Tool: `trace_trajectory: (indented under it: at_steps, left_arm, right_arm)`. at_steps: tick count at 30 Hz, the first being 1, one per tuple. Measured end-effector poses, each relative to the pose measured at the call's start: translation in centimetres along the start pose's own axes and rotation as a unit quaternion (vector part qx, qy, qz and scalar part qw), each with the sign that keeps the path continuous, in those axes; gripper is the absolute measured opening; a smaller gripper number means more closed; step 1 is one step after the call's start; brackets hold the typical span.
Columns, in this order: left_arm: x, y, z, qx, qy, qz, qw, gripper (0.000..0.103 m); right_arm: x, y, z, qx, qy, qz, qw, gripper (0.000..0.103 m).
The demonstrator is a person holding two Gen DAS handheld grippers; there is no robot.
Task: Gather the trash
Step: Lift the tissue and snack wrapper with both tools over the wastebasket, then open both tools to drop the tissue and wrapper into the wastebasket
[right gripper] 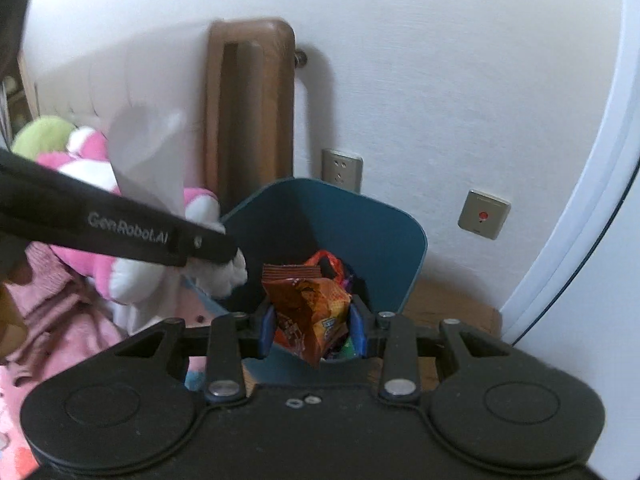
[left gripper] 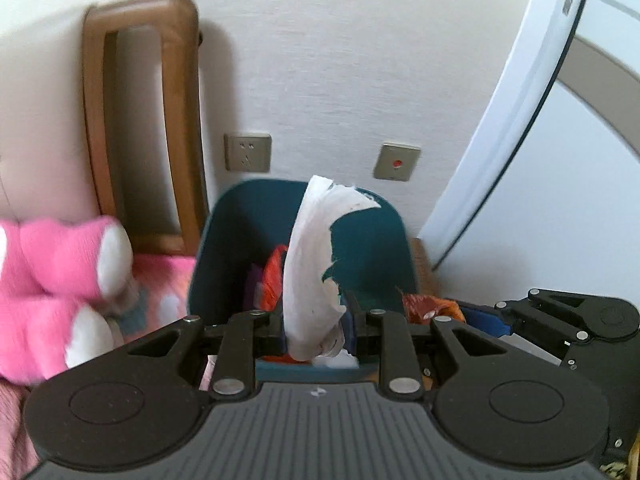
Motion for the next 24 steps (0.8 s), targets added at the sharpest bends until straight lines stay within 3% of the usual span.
trace_trajectory:
  at_steps: [7, 24]
  left_arm:
    - [4.0, -0.5, -0.6, 0.021, -0.03, -0.039, 0.9986, 0.024]
    - [9.0, -1.6, 2.4, 0.02, -0.095, -0.041, 0.9944, 0.024]
  right_arm:
    - [4.1, -0.5, 0.6, -0.019, -0.057, 0.028, 0.998, 0.035]
    - [7.0, -1.1, 1.9, -0.017, -0.102, 0.025, 0.994, 0.034]
Point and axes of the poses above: each gripper's, at about its wrist camera, not at the fingertips, and x roughly the way its jaws point, y to its right, z to its underside, the point moved 10 cm from there along x, roughly the way its jaws point, and after that the axes turned 9 degrees about -y, right-handed, at the moved point
